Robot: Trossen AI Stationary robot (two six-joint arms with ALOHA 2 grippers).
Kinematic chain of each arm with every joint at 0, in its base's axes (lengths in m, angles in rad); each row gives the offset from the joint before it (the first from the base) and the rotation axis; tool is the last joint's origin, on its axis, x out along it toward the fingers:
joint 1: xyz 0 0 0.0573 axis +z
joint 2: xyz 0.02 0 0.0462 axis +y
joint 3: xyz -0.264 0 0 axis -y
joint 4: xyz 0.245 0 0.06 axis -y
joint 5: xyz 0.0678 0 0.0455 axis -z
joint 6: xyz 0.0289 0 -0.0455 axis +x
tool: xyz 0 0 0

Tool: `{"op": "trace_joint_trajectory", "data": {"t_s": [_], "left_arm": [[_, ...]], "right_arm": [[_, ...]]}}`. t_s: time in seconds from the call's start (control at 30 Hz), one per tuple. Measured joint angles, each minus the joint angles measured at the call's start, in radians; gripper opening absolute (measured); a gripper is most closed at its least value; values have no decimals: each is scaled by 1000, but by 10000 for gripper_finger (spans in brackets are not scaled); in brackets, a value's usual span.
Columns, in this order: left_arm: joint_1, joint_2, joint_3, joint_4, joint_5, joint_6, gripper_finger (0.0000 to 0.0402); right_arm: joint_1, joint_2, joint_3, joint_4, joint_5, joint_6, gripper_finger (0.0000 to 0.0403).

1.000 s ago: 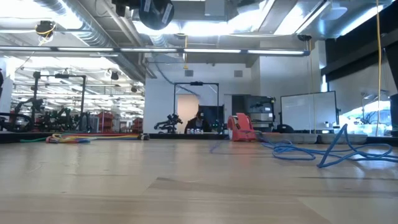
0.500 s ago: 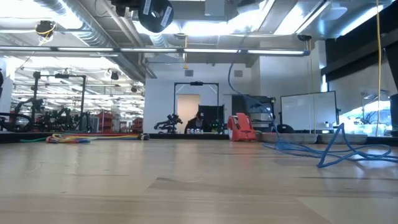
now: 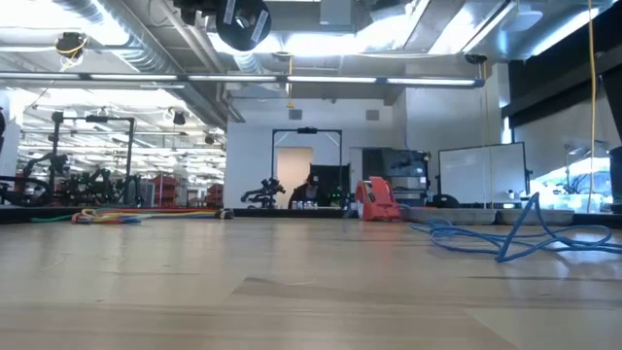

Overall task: Coil cords
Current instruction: Uncoil the blue wire from the black spool

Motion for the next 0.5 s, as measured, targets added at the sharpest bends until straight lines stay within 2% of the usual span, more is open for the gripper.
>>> {"op": "trace_joint_trajectory", "data": {"t_s": [0.13, 0.27, 0.4, 0.5], "left_arm": [[-1, 0, 0, 1, 1, 0, 5], [-1, 0, 0, 0, -1, 5, 5], [-1, 0, 0, 2, 0, 7, 5], [-1, 0, 0, 2, 0, 7, 5]], "right_arm": [[-69, -1, -194, -15, -38, 205, 1], [-120, -1, -372, 42, -88, 285, 1], [-162, -2, -518, 238, -161, 230, 1], [-177, -2, -607, 518, -262, 59, 1]]}}
